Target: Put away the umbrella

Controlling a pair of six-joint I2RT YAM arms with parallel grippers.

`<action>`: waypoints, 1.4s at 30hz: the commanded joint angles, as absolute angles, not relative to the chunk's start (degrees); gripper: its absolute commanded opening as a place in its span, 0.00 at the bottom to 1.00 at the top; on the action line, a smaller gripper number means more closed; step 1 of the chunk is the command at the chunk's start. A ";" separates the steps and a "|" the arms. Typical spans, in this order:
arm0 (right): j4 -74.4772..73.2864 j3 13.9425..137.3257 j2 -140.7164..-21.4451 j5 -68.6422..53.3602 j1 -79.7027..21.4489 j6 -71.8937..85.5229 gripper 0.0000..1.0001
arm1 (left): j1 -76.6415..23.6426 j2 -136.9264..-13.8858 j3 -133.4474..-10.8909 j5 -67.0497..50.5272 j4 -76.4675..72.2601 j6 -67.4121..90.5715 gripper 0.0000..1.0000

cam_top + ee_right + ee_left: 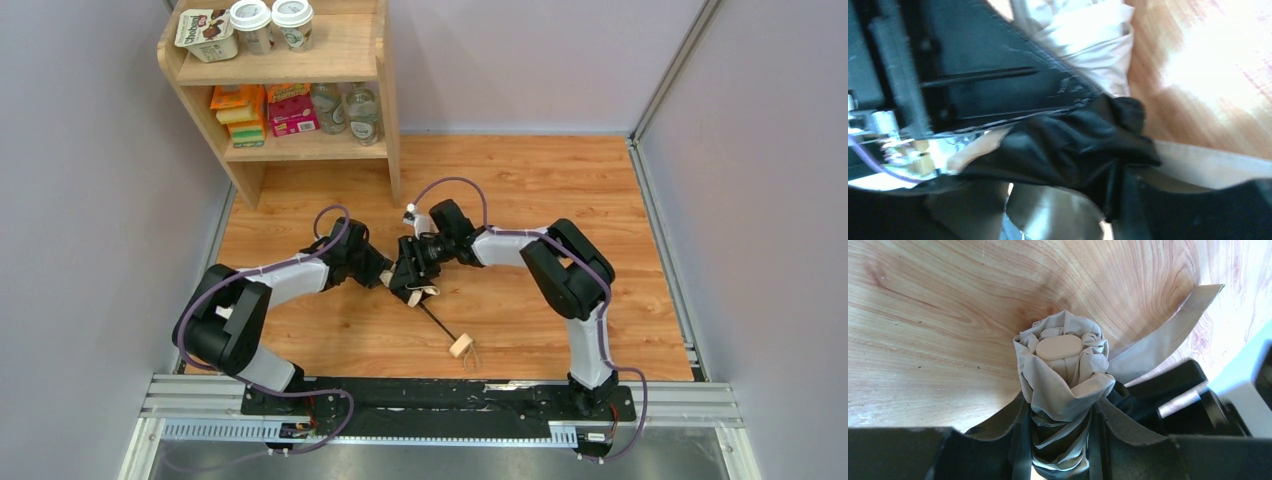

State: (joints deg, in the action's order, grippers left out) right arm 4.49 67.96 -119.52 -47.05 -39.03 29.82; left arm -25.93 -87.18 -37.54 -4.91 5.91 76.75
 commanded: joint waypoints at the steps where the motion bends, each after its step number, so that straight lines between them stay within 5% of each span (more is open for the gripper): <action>1: -6.50 68.20 -109.27 -27.82 -44.72 14.26 0.75 | -26.63 -91.50 -33.74 -4.31 24.78 73.30 0.00; 7: -3.34 66.97 -104.32 -11.71 -53.86 1.16 0.88 | -26.72 -91.32 -36.38 -4.75 30.05 74.35 0.00; 19: -1.49 68.99 -110.65 31.45 -67.67 -4.22 0.78 | -26.80 -93.43 -37.18 -8.26 31.56 78.13 0.00; 28: -2.11 64.18 -112.68 26.46 -66.62 -0.27 0.02 | -26.72 -90.80 -35.51 -7.74 28.48 77.96 0.00; 29: -1.50 62.33 -111.89 25.06 -66.53 2.35 0.00 | -26.63 -90.44 -35.68 -7.21 27.69 76.57 0.00; 31: -0.53 58.03 -110.31 20.59 -65.84 5.78 0.00 | -26.28 -89.48 -36.73 -5.72 27.60 74.46 0.09; 33: 2.45 54.51 -109.69 15.67 -64.43 7.38 0.00 | -26.10 -87.63 -37.44 -3.44 27.60 72.61 0.41; 36: 5.62 50.46 -108.90 9.60 -62.50 7.29 0.00 | -26.02 -82.29 -37.18 -0.27 25.41 69.36 0.61; 37: 5.62 50.10 -108.98 6.36 -60.84 7.56 0.00 | -26.02 -81.22 -36.92 -0.18 24.79 68.39 0.77; 42: 11.68 46.50 -109.34 -12.70 -53.98 11.50 0.00 | -24.87 -73.92 -35.51 -0.18 19.43 63.90 0.77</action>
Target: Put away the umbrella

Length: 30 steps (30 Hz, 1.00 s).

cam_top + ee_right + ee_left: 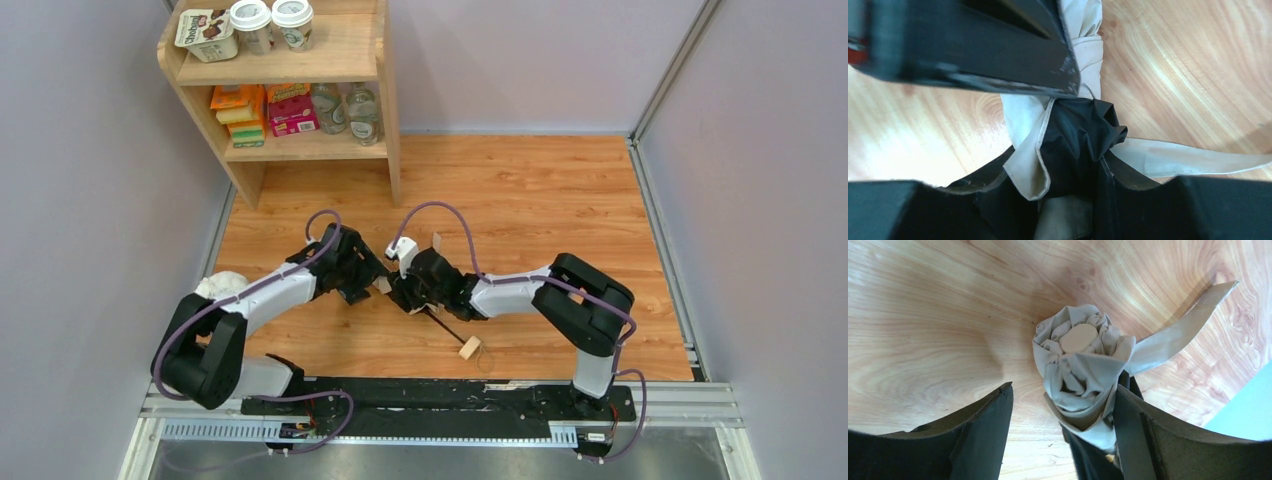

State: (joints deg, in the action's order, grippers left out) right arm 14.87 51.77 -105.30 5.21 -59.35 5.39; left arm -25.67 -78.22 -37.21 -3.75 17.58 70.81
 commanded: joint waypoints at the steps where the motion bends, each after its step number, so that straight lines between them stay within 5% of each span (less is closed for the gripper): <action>1: 13.52 45.71 -109.60 -16.40 -52.92 12.04 0.00 | -24.79 -73.05 -35.25 -0.18 18.47 63.81 0.78; 11: 23.99 49.30 -120.49 -47.26 -40.96 25.74 0.00 | -24.87 -81.11 -32.17 -5.62 8.98 66.53 0.78; 20: 24.10 56.15 -128.05 -56.86 -39.02 34.81 0.00 | -26.10 -88.06 -30.94 -6.68 4.92 67.59 0.78; 24: 17.94 60.20 -129.73 -57.05 -38.58 34.72 0.00 | -26.89 -89.64 -29.18 -6.68 4.66 68.46 0.59; 30: 13.28 61.96 -127.97 -53.89 -38.67 34.10 0.00 | -27.25 -89.92 -25.31 -7.74 3.16 72.59 0.11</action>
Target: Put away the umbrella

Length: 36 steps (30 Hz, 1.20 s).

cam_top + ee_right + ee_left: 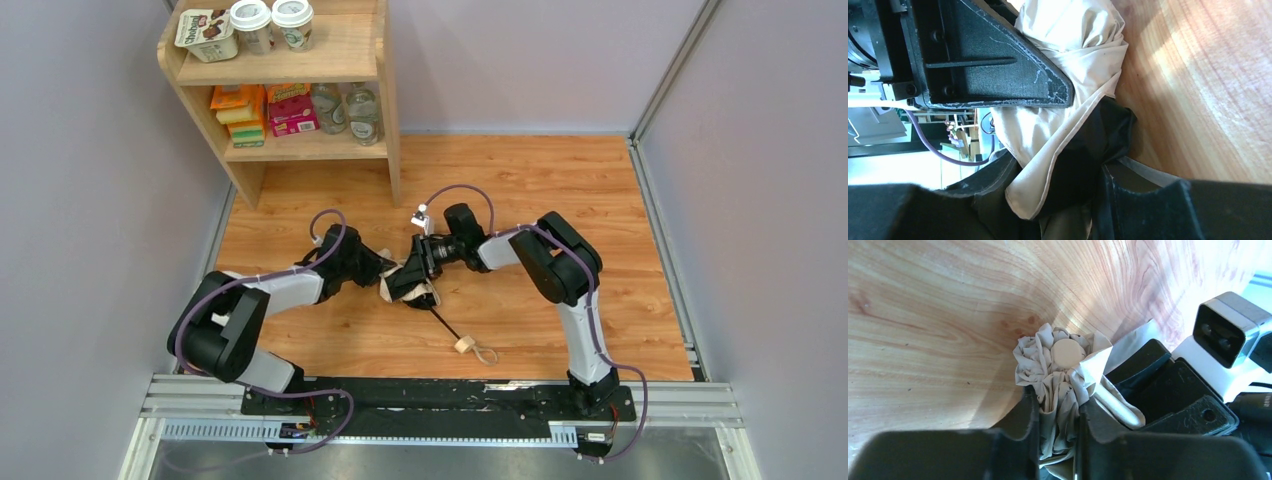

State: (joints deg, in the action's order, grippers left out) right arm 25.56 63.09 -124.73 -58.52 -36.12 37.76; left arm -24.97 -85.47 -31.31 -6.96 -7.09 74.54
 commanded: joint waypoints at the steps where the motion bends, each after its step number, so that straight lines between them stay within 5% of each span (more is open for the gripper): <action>1: 11.53 62.14 -126.92 -51.88 -38.67 33.14 0.01 | -27.25 -89.48 -25.05 -7.56 4.38 72.77 0.03; 12: -8.86 70.39 -111.28 -18.23 -47.89 15.22 0.72 | -27.33 -88.51 -31.64 -5.80 20.74 74.18 0.00; 21: -17.67 77.78 -114.34 22.47 -63.97 2.29 0.84 | -27.60 -88.77 -33.22 -6.15 23.72 75.14 0.00; 24: -17.14 76.47 -116.01 28.20 -64.78 3.07 0.76 | -27.60 -89.21 -33.92 -6.42 24.95 74.88 0.00; 27: -15.12 74.10 -115.66 26.56 -64.08 3.08 0.51 | -27.68 -88.95 -33.66 -6.68 24.96 75.06 0.00; 30: -14.42 71.99 -115.58 19.80 -62.32 4.30 0.20 | -27.60 -88.33 -33.66 -6.50 24.35 74.10 0.00; 33: -12.58 69.18 -115.49 6.81 -59.34 5.44 0.00 | -27.69 -87.10 -33.75 -5.72 23.12 71.99 0.00; 34: -11.35 67.95 -115.49 1.37 -57.85 6.32 0.00 | -27.69 -85.71 -33.75 -5.28 21.98 70.33 0.01; 36: -7.67 64.97 -115.66 -10.67 -54.69 8.08 0.00 | -27.69 -83.25 -33.84 -3.61 21.19 68.04 0.23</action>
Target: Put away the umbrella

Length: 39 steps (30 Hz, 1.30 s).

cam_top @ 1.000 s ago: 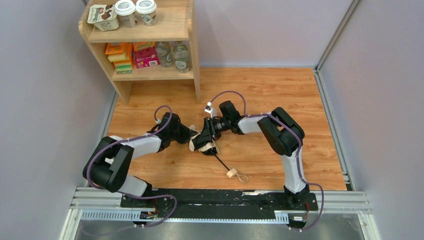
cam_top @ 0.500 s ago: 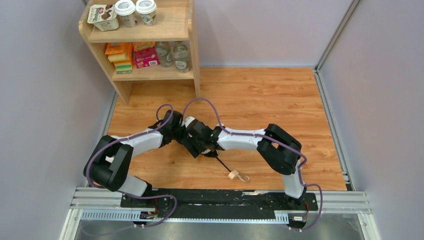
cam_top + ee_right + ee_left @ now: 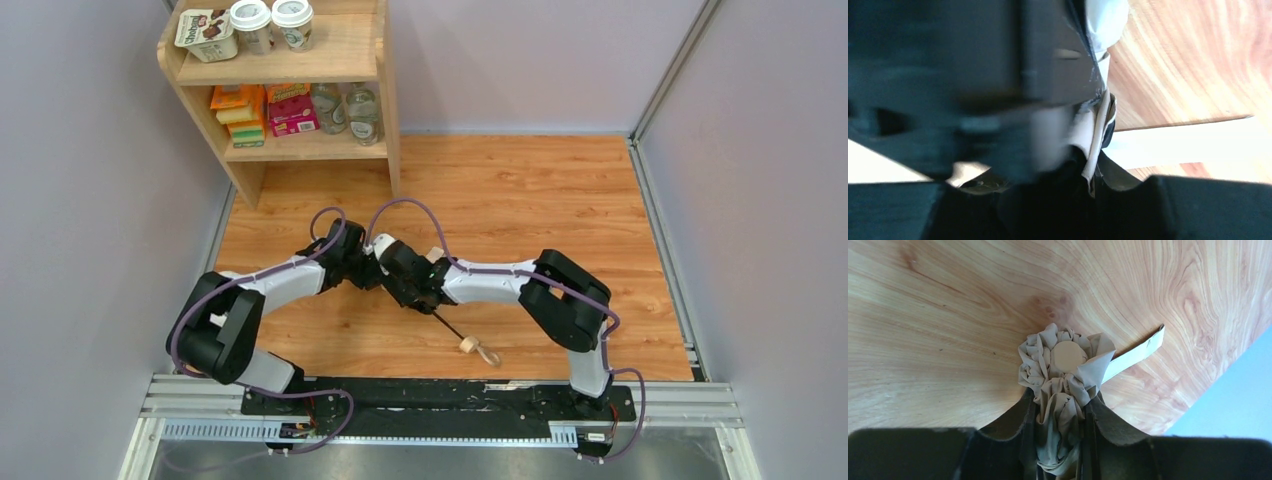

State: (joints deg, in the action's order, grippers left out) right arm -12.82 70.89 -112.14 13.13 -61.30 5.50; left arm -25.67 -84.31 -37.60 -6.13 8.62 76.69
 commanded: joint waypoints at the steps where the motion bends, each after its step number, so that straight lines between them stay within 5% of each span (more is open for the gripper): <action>1: -5.91 63.82 -116.01 -17.07 -52.75 9.39 0.00 | -27.69 -81.06 -33.92 -2.56 20.83 66.90 0.38; 4: -0.72 60.57 -117.86 -30.98 -47.57 14.05 0.00 | -27.68 -76.39 -33.75 -0.28 18.81 61.98 0.71; 5: 2.52 59.51 -118.64 -33.98 -46.07 15.72 0.00 | -27.69 -74.11 -33.40 -0.18 18.11 61.27 0.73; 10: 10.98 57.83 -122.16 -45.69 -41.49 23.63 0.00 | -27.60 -70.66 -31.03 -2.88 15.74 64.86 0.74; 25: 25.30 59.15 -123.66 -52.99 -41.75 36.38 0.00 | -28.12 -93.16 -31.64 -10.64 13.54 76.11 0.76; 28: 26.81 59.85 -123.84 -55.10 -41.84 37.35 0.00 | -28.12 -95.53 -29.62 -10.28 11.44 76.64 0.63; 31: 24.71 60.29 -123.31 -54.76 -41.75 36.30 0.00 | -28.12 -95.80 -26.38 -9.67 7.13 76.90 0.22; 33: 22.87 60.12 -122.35 -53.01 -41.75 36.12 0.02 | -28.04 -95.71 -25.49 -9.41 5.80 77.08 0.10; 36: 11.91 62.13 -119.72 -45.21 -42.10 32.88 0.28 | -28.21 -95.19 -26.10 -9.23 7.73 76.47 0.00; 39: -1.61 65.55 -116.55 -33.36 -43.24 28.23 0.50 | -28.30 -93.70 -26.45 -8.70 9.92 76.20 0.00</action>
